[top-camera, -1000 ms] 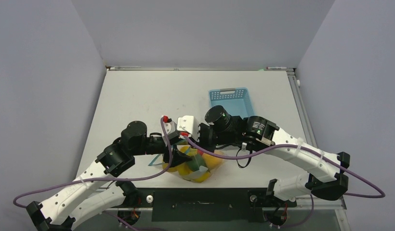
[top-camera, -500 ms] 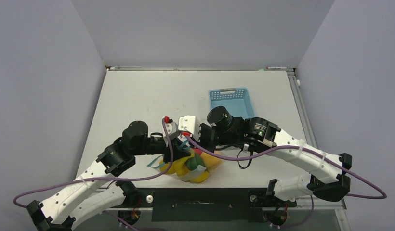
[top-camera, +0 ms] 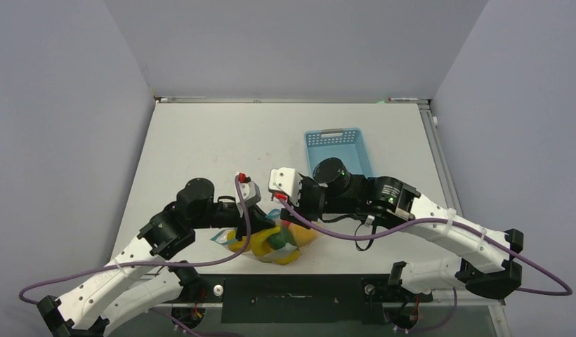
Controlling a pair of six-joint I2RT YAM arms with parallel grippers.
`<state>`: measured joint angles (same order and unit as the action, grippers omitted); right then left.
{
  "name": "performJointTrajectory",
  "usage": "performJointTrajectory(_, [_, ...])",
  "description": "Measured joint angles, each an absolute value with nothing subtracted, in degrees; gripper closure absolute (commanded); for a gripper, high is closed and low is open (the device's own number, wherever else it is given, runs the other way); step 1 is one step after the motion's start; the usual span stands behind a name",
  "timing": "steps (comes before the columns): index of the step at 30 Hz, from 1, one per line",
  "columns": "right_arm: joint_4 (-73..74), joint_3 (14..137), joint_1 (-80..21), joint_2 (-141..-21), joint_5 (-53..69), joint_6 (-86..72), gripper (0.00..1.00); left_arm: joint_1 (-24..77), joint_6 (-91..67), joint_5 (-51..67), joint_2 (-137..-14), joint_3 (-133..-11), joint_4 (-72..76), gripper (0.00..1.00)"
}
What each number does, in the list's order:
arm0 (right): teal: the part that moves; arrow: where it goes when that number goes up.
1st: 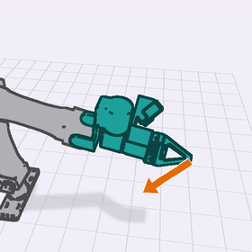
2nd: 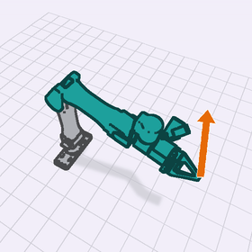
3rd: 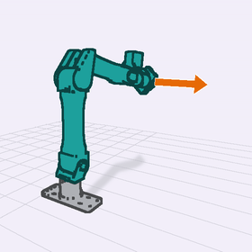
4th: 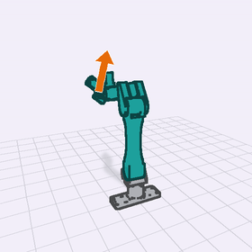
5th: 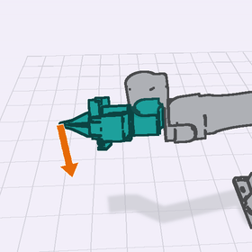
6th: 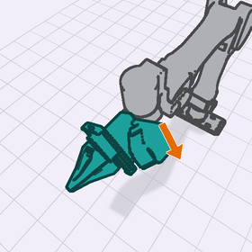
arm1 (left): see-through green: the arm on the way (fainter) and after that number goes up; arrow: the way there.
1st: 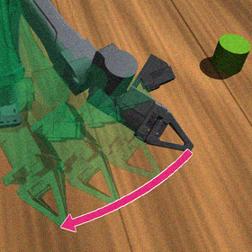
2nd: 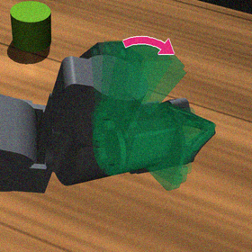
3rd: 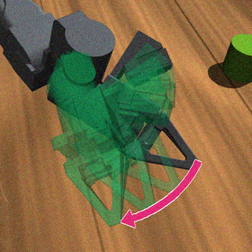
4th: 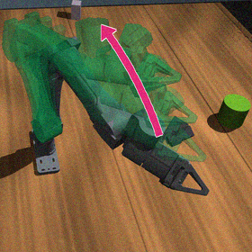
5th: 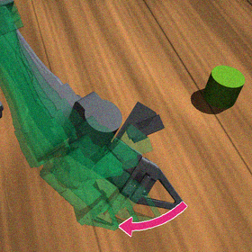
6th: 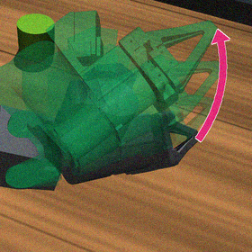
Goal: Place the food in the zip-top bag and seal the zipper
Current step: Adjust the zipper food storage bag at the center of the board.
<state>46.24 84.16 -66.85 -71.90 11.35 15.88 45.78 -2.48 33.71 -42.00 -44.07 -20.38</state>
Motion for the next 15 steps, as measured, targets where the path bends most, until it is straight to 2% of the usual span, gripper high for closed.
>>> performJointTrajectory(11, [33.52, 69.08, -66.85, -56.97, 13.69, 20.23, 0.31, 45.78, -2.50, 34.39, -39.70, -44.07, -20.86, 1.00])
performJointTrajectory(15, [27.68, 60.34, -66.85, -51.66, 16.14, 21.30, 0.29, 45.78, -2.50, 34.94, -38.72, -44.07, -20.84, 1.00])
